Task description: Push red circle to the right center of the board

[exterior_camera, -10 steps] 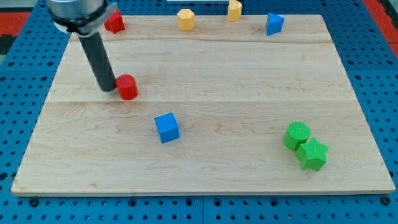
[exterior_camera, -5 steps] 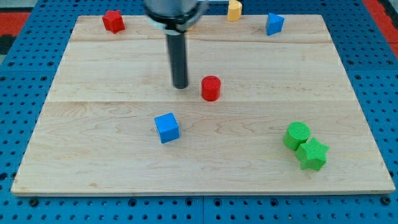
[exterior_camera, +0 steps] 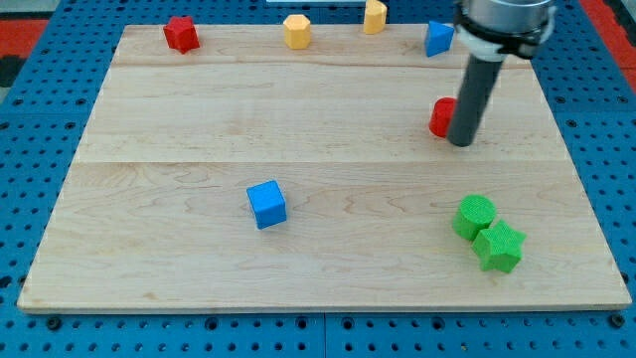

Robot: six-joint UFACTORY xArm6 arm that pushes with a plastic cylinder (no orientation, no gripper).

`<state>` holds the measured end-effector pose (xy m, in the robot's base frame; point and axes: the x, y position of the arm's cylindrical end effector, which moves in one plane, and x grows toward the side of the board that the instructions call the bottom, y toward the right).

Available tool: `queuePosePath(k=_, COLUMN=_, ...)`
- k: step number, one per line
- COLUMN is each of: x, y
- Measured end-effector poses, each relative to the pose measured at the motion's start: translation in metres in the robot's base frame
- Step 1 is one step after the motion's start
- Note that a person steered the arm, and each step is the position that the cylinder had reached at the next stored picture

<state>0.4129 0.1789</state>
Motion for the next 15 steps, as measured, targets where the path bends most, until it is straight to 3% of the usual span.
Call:
queuePosePath(k=1, x=0.034, y=0.0)
queuePosePath(k=2, x=0.041, y=0.0)
queuePosePath(k=5, x=0.032, y=-0.133)
queuePosePath(k=7, x=-0.042, y=-0.138)
queuePosePath(k=8, x=-0.057, y=-0.107)
queuePosePath(k=9, x=-0.054, y=-0.068)
queuePosePath(k=12, x=-0.044, y=-0.051)
queuePosePath(k=15, x=-0.044, y=-0.088)
